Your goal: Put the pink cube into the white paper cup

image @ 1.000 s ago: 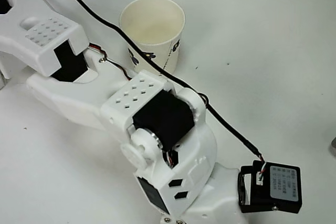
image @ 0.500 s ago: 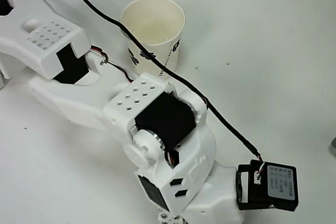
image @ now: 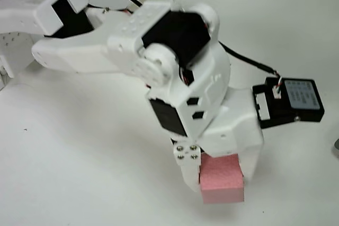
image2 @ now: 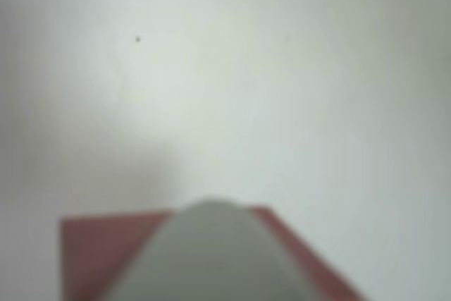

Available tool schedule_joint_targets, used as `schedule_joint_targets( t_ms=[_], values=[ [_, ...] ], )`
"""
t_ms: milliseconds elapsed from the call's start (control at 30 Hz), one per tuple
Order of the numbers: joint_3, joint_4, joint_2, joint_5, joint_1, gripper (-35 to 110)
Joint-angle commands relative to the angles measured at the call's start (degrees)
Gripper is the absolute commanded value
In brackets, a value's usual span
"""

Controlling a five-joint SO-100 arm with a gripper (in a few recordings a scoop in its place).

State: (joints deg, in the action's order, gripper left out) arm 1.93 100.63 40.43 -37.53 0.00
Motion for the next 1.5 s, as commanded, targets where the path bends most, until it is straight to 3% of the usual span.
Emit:
schedule_joint_targets(
  t_ms=[0,733,1467],
  values=[
    [5.7,1.1,19.2,0.9,-3.0,17],
    [59.8,1.1,67.4,18.0,-26.5,17],
    [84.7,-3.2,77.1,28.6,-38.0,17]
  ],
)
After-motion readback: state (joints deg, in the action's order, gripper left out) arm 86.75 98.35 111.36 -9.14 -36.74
